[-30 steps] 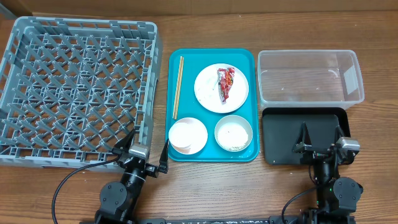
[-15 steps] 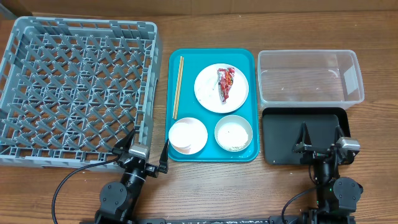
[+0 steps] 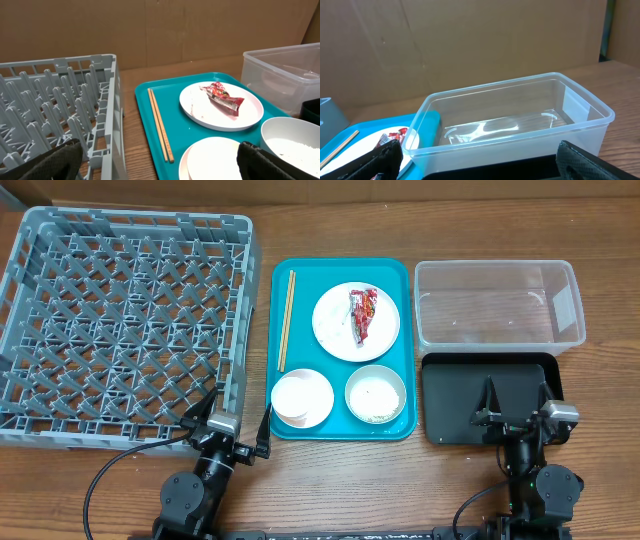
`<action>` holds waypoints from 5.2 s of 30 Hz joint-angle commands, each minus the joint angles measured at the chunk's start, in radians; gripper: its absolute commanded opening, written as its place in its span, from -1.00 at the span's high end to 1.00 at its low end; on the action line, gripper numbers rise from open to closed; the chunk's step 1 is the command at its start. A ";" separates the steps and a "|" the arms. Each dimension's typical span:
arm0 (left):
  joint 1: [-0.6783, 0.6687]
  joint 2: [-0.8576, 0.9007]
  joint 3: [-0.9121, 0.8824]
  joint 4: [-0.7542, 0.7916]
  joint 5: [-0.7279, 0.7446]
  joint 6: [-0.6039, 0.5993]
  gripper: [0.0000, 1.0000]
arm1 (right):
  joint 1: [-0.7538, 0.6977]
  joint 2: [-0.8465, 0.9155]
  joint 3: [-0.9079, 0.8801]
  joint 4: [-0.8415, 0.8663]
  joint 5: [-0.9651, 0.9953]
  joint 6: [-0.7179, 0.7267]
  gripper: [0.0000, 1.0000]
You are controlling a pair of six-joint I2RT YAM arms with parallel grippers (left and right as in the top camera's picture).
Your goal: Sort waste into correct bins and load items into the dishwasher
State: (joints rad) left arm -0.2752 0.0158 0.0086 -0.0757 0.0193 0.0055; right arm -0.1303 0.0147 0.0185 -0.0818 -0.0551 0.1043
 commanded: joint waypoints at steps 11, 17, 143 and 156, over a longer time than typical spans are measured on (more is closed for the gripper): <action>-0.010 -0.005 -0.003 -0.002 0.003 -0.009 -1.00 | -0.004 -0.012 -0.010 0.005 0.001 -0.001 -1.00; -0.010 -0.005 -0.003 -0.002 0.003 -0.009 -1.00 | -0.004 -0.012 -0.011 0.005 0.001 -0.001 -1.00; 0.035 1.120 1.660 -1.471 -0.105 -0.429 -0.99 | 0.893 1.874 1.469 -0.855 -0.094 0.517 0.50; 0.035 1.122 1.660 -1.472 -0.104 -0.428 -1.00 | 0.810 1.743 1.469 -0.932 -0.140 0.407 0.92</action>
State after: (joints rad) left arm -0.2462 1.1355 1.6741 -1.5490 -0.0727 -0.4168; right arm 0.7216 1.8812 1.4681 -1.0035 -0.1635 0.5873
